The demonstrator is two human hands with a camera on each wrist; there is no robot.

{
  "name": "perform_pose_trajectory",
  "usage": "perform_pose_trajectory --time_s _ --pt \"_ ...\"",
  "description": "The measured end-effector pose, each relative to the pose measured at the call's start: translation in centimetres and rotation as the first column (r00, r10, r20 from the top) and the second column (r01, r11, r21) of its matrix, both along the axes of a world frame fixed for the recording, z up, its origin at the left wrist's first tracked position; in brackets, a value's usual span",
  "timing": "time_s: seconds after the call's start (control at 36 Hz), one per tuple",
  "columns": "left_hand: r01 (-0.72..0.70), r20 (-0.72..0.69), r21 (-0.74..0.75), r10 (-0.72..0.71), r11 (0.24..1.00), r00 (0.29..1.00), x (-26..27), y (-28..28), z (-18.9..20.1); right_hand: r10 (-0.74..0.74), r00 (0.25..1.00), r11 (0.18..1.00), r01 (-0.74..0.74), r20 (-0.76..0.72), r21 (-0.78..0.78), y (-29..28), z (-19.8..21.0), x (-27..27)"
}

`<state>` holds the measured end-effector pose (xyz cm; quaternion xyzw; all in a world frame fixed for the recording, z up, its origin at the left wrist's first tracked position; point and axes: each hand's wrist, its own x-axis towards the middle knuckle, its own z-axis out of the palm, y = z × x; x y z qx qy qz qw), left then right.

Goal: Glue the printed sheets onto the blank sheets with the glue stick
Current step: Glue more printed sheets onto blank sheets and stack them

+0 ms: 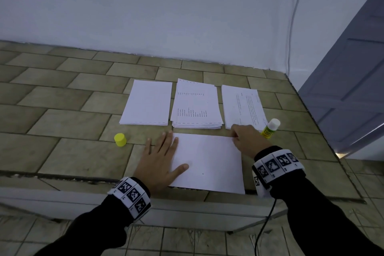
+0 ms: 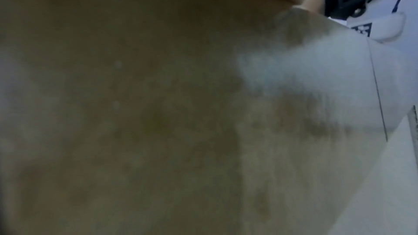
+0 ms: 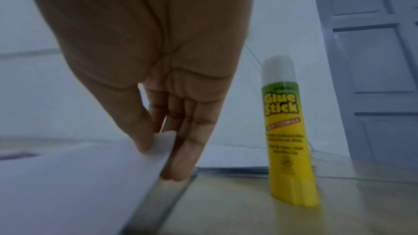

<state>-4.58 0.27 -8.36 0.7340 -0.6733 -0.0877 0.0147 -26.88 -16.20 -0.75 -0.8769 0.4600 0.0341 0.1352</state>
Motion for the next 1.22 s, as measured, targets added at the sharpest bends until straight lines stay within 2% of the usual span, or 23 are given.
perform_pose_trajectory --time_s 0.14,0.22,0.28,0.36,0.44,0.56,0.69,0.81,0.86,1.11,1.22 --pt "-0.008 -0.059 -0.056 0.004 0.998 0.998 0.1 0.1 0.0 -0.070 0.968 0.998 0.067 0.239 0.020 -1.0 3.5 -1.2" --pt "-0.015 -0.102 -0.095 0.006 0.995 0.995 0.2 0.2 -0.2 -0.157 0.916 0.988 0.148 0.368 0.053 -2.2 5.9 -1.6" --pt "-0.017 -0.108 -0.102 0.006 0.995 0.994 0.1 0.2 -0.3 -0.218 0.860 0.976 0.206 0.461 0.078 -3.1 6.9 -1.7" --pt "-0.022 -0.099 -0.096 0.012 0.995 0.995 0.0 0.2 -0.1 -0.325 0.728 0.944 0.293 0.603 0.154 -4.8 6.8 -1.2" --pt "-0.034 -0.099 -0.094 0.025 0.995 0.995 0.0 0.2 -0.1 -0.416 0.621 0.909 0.294 0.664 0.295 -6.0 5.7 0.3" --pt "-0.040 -0.122 -0.109 0.027 0.993 0.992 0.0 0.2 -0.1 -0.502 0.590 0.863 0.291 0.633 0.413 -6.5 3.2 2.9" --pt "-0.041 -0.127 -0.117 0.026 0.992 0.991 0.1 0.2 -0.2 -0.540 0.649 0.837 0.347 0.536 0.423 -6.2 0.2 5.3" --pt "-0.040 -0.143 -0.140 0.020 0.989 0.990 0.1 0.2 -0.3 -0.391 0.824 0.920 0.346 0.409 0.183 -5.7 -1.2 6.1" --pt "-0.041 -0.148 -0.143 0.020 0.989 0.989 0.1 0.2 -0.4 -0.343 0.871 0.939 0.318 0.353 0.129 -5.5 -1.6 6.6" --pt "-0.051 -0.140 -0.122 0.033 0.991 0.990 0.3 0.1 -0.3 -0.268 0.957 0.963 0.265 0.112 0.042 -4.8 -2.3 7.8" --pt "-0.060 -0.150 -0.097 0.045 0.993 0.988 0.4 0.1 0.0 -0.255 0.956 0.966 0.259 0.144 -0.008 -3.9 -1.9 7.5"
